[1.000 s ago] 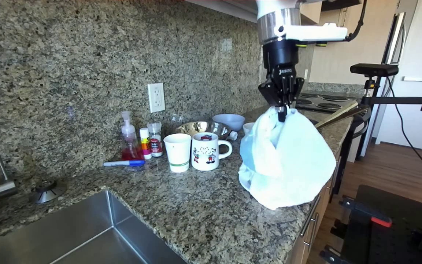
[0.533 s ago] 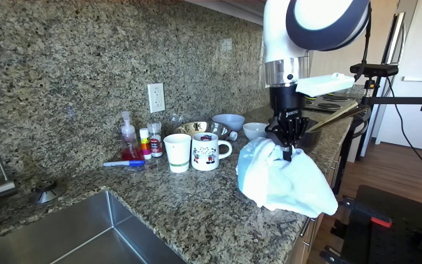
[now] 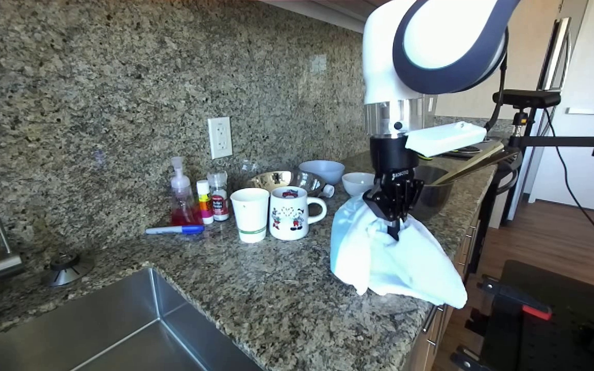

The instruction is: Use the towel to wipe the inside of the mug on the plate, then put it in the silver bowl next to the plate

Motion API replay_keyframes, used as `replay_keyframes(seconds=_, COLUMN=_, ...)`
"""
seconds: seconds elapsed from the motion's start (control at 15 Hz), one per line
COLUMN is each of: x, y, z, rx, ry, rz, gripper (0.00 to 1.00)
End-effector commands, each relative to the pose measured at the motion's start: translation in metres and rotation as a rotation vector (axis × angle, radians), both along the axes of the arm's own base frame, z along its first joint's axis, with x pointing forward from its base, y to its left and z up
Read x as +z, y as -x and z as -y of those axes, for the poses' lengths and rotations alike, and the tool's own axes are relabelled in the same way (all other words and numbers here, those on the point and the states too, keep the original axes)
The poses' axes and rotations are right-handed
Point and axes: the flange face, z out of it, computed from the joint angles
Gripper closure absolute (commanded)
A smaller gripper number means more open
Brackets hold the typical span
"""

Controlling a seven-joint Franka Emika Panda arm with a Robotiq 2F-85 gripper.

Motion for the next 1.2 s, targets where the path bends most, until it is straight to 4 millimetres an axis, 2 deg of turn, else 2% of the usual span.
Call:
replay_keyframes(seconds=0.0, x=-0.018, y=-0.008, z=0.002, rx=-0.045, ry=-0.034, rz=0.013, gripper=0.95)
replay_keyframes(seconds=0.53, x=-0.018, y=-0.017, z=0.011, rx=-0.086, ry=-0.051, rz=0.054, gripper=0.95)
replay_keyframes(seconds=0.87, x=0.005, y=-0.031, z=0.017, rx=-0.090, ry=-0.040, rz=0.081, gripper=0.95)
replay_keyframes(seconds=1.13, x=0.014, y=-0.037, z=0.023, rx=-0.106, ry=-0.040, rz=0.088, gripper=0.95)
